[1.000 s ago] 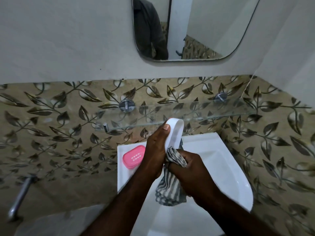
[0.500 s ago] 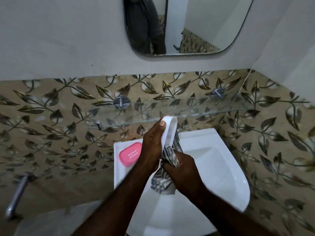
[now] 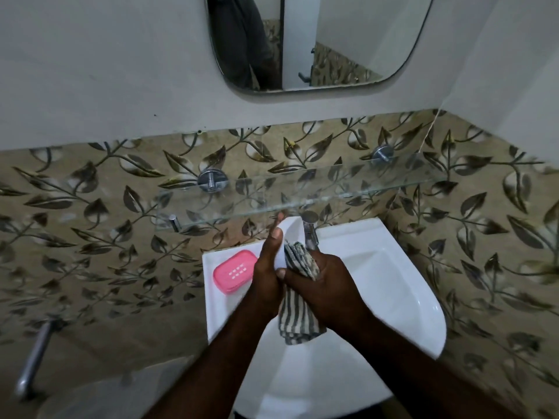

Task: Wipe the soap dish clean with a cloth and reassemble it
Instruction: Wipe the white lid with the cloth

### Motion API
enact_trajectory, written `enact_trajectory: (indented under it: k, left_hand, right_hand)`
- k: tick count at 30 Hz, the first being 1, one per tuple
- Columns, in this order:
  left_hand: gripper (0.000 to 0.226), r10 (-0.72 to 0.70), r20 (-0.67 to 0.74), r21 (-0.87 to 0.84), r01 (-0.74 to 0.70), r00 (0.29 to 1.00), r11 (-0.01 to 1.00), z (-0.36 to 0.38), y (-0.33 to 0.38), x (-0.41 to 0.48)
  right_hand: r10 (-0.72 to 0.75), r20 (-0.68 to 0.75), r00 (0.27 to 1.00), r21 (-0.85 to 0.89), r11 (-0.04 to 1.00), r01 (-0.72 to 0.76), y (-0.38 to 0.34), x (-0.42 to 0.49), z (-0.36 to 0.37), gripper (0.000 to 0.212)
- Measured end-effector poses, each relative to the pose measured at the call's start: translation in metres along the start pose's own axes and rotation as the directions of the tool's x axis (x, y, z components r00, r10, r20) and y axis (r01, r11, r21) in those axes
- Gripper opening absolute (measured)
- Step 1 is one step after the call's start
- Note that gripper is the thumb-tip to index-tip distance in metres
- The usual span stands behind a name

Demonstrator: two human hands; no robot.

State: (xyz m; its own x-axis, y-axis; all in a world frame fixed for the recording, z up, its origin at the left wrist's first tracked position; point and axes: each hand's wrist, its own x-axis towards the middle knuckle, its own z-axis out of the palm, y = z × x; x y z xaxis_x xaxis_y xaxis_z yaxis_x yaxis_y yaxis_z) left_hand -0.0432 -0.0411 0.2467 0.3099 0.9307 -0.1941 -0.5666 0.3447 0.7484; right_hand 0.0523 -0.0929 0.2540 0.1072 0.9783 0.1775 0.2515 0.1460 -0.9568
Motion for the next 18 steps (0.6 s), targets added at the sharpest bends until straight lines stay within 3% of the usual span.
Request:
enact_trajectory:
  k: [2, 5, 8, 11, 13, 16, 18]
  left_hand:
    - [0.050, 0.062, -0.019, 0.002, -0.062, 0.998, 0.998, -0.003, -0.002, 0.001]
    - [0.054, -0.020, 0.000, -0.030, 0.020, 1.000, 0.999, -0.012, 0.001, 0.000]
    - [0.058, -0.093, 0.032, -0.127, 0.097, 0.995, 0.987, -0.019, 0.002, -0.002]
    - [0.058, -0.078, 0.059, -0.194, 0.088, 0.995, 0.977, -0.017, 0.003, -0.002]
    - [0.057, -0.059, 0.056, -0.190, 0.068, 0.997, 0.979, -0.015, 0.002, -0.001]
    - [0.046, -0.030, 0.038, -0.155, 0.035, 0.999, 0.987, -0.012, 0.005, -0.001]
    - [0.046, -0.033, 0.044, -0.136, 0.039, 0.998, 0.990, -0.011, 0.008, -0.001]
  right_hand:
    - [-0.020, -0.007, 1.000, -0.005, 1.000, 0.020, 0.002, -0.007, 0.008, 0.012]
    - [-0.140, 0.077, 0.987, -0.237, 0.959, 0.155, 0.013, -0.019, 0.009, 0.023]
    - [-0.215, 0.261, 0.941, -0.549, 0.769, 0.328, 0.031, -0.013, -0.002, 0.047]
    - [-0.143, 0.195, 0.970, -0.675, 0.698, 0.238, 0.038, -0.001, -0.013, 0.053]
    - [-0.187, 0.133, 0.973, -0.646, 0.728, 0.228, 0.026, -0.002, -0.010, 0.048]
    - [-0.224, 0.130, 0.966, -0.400, 0.879, 0.258, -0.001, -0.009, 0.005, 0.027]
    - [-0.242, 0.148, 0.959, -0.379, 0.882, 0.281, -0.005, -0.014, 0.012, 0.022]
